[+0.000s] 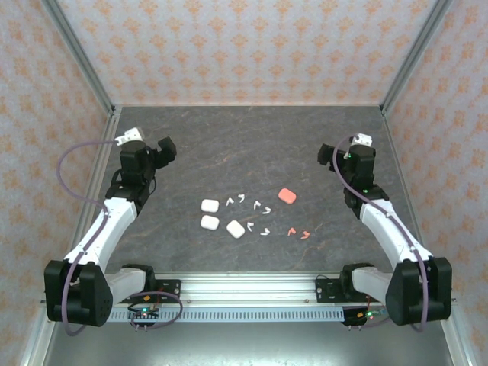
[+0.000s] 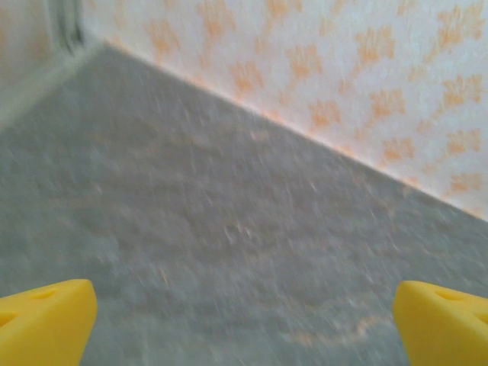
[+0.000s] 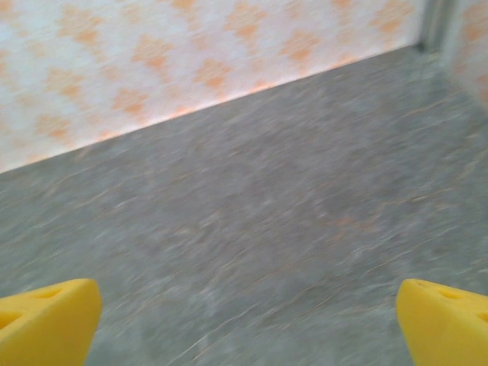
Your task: Insert wireless bluetooth earbuds into charging case
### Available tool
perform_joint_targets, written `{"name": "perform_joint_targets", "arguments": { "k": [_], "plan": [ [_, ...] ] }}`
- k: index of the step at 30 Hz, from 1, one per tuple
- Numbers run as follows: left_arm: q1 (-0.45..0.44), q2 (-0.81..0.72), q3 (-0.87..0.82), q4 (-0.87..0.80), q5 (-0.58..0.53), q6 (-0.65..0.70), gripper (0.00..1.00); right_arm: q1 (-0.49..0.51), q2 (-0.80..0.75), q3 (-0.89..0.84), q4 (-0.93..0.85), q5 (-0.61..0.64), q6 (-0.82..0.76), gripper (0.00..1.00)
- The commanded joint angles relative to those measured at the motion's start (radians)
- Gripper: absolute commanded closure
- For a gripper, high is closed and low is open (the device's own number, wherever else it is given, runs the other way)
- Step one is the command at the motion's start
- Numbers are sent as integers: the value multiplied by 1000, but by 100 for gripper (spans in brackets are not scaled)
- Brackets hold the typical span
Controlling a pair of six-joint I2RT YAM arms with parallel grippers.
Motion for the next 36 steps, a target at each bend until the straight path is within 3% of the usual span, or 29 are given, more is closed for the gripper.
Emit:
{"name": "perform_joint_targets", "arguments": {
  "k": [1, 8, 14, 25, 36],
  "plan": [
    [-26, -15, -55, -114, 169, -189, 1, 69, -27, 45, -230, -104, 39, 1],
    [-127, -66, -119, -118, 235, -246, 1, 268, 63, 159, -483, -84, -49, 0],
    [-198, -70, -142, -90, 205, -256, 1, 358, 259, 211, -500, -76, -90, 0],
    [-207, -145, -144, -128, 139, -245, 1, 373, 605, 342, -437, -56, -106, 4],
    [-209, -163, -159, -137, 106, -257, 1, 376, 679, 350, -449, -90, -95, 15]
  ]
}}
